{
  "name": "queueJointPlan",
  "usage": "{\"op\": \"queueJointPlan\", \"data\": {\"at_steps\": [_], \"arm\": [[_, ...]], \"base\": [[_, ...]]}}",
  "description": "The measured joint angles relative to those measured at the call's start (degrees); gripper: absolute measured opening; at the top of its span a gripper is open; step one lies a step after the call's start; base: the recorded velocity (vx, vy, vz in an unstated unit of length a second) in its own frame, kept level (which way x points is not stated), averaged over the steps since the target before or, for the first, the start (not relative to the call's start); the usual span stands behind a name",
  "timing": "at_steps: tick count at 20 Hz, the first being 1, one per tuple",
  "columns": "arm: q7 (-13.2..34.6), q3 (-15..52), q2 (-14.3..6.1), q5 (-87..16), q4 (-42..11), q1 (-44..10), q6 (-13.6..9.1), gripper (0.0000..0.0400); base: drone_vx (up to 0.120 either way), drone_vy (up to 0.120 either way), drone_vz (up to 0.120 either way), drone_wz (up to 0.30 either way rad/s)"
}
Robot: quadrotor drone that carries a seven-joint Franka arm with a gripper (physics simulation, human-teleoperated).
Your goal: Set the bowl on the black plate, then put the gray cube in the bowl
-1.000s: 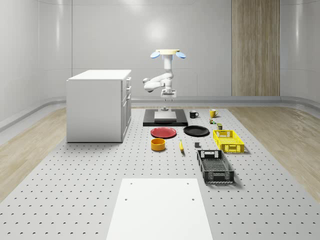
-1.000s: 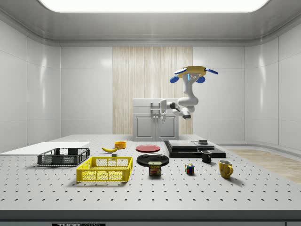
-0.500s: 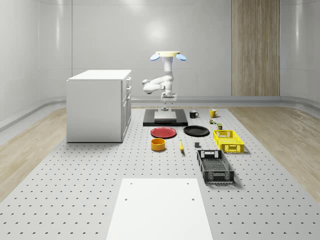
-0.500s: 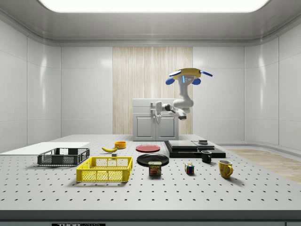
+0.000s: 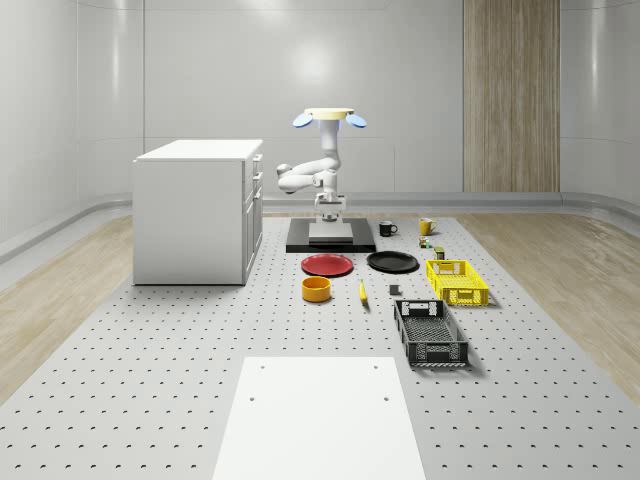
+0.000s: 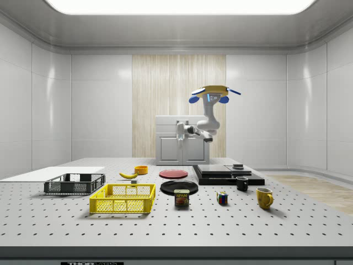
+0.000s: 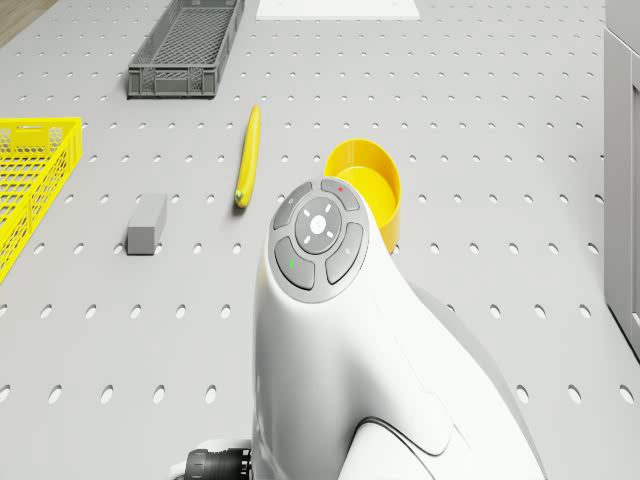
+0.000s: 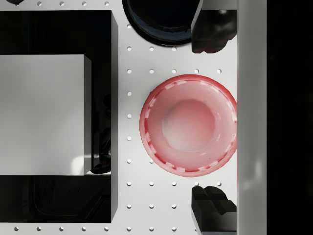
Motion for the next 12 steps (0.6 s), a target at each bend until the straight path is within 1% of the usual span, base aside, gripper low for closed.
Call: {"op": "queueJointPlan", "data": {"at_steps": [12], "arm": [[0.6,0.6,-2.5,1.2,0.2,-0.7,2.4,0.0400]], "base": [[0.120,0.000,0.000,0.000]]}}
